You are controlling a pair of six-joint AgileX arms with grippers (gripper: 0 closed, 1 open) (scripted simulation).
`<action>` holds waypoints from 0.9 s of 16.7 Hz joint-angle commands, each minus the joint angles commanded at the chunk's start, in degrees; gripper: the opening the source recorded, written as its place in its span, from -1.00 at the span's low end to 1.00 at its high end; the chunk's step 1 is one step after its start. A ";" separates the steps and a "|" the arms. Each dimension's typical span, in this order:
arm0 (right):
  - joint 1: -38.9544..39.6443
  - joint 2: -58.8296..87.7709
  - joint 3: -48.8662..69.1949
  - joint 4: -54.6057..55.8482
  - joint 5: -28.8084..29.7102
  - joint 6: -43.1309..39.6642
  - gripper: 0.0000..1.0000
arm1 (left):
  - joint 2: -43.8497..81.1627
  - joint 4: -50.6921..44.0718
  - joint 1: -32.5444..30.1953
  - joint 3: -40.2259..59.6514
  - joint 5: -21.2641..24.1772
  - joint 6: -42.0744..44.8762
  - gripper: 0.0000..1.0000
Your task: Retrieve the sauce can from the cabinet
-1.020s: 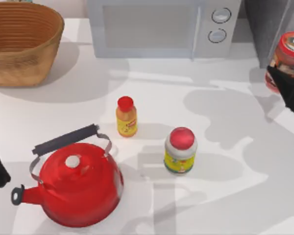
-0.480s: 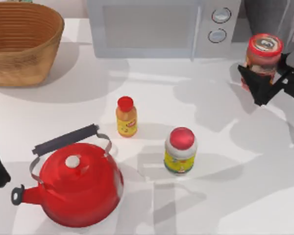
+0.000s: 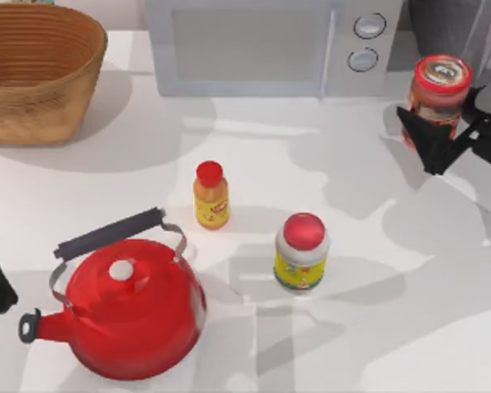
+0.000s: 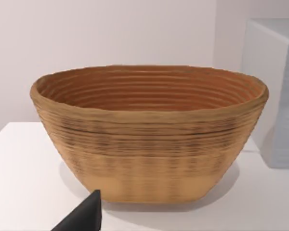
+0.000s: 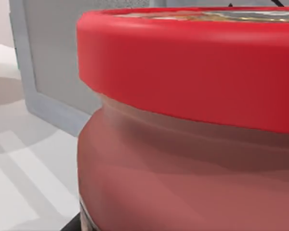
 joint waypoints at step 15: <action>0.00 0.00 0.00 0.00 0.00 0.00 1.00 | 0.00 0.00 0.00 0.00 0.00 0.00 1.00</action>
